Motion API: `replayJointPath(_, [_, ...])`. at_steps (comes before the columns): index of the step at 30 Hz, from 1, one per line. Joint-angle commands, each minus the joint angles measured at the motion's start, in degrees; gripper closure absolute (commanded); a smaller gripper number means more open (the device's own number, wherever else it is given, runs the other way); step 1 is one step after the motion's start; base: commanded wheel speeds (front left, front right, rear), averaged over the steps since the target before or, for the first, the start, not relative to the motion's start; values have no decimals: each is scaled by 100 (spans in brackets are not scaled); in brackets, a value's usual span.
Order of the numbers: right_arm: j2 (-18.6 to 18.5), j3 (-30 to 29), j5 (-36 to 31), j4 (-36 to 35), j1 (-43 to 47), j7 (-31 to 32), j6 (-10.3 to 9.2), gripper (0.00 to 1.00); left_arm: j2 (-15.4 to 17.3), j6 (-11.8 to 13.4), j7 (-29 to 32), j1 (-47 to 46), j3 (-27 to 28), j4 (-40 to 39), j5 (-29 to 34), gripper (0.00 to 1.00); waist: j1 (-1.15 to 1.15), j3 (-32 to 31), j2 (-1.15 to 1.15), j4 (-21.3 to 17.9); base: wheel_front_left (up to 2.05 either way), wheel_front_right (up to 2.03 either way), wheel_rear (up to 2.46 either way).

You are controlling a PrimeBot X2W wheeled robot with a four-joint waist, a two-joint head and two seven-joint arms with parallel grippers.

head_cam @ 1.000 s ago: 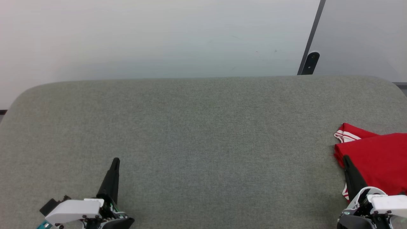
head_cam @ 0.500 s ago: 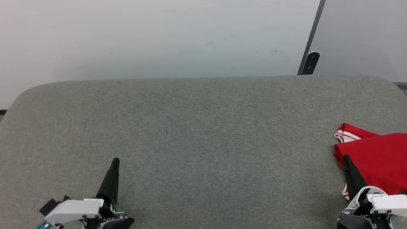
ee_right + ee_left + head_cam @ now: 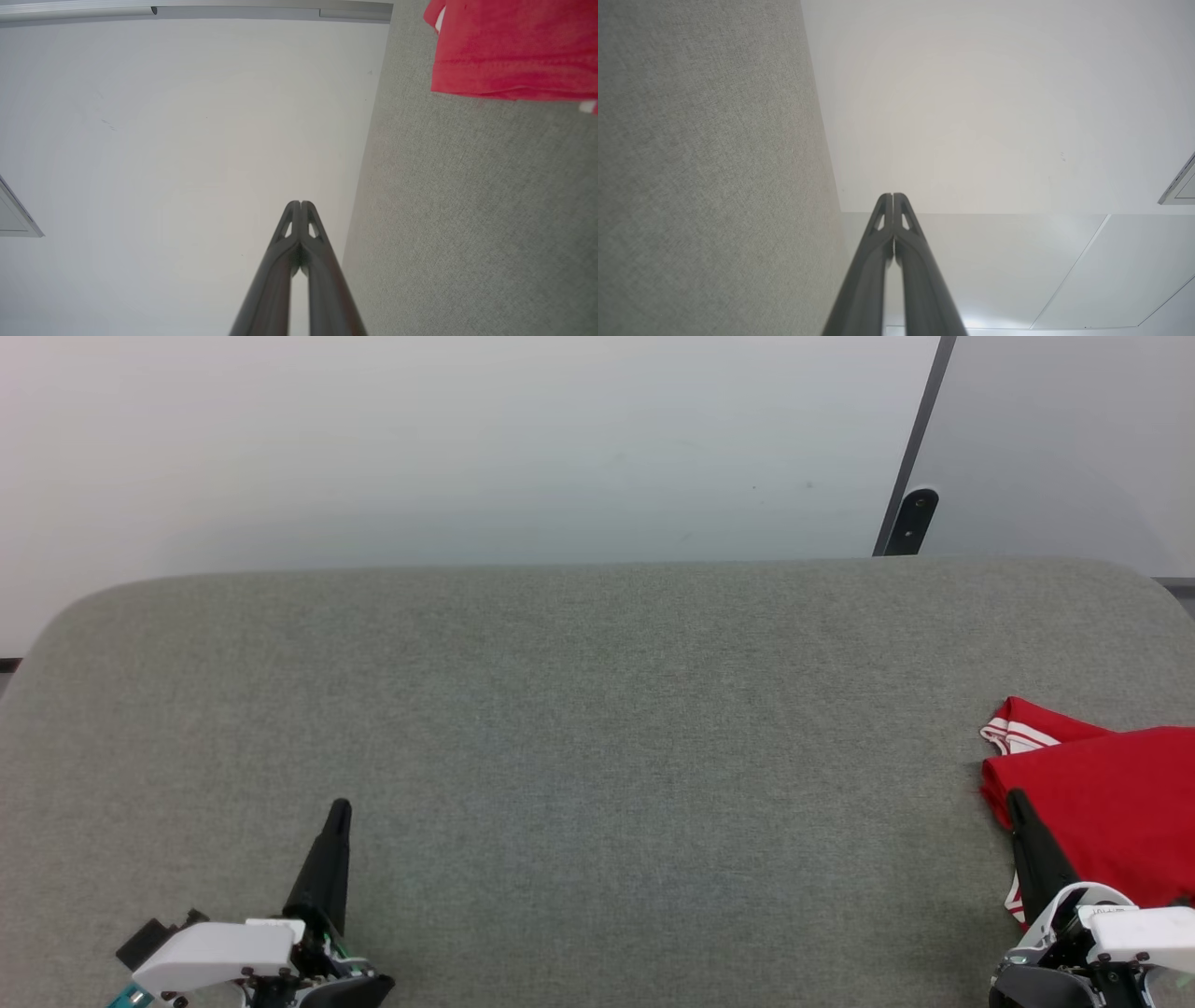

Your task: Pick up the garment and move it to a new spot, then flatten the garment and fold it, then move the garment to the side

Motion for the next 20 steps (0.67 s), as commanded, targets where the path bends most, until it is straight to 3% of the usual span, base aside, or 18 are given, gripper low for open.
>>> replayJointPath(1, [19,5,20,-2,-24,-12,-4,100,-8,-36,7,-63,16,10,13,100,0,0,0,0,0,0,0])
replayJointPath(20, [19,6,21,-2,-24,-14,-4,100,-17,-36,16,-65,29,10,23,100,0,0,0,0,0,0,0])
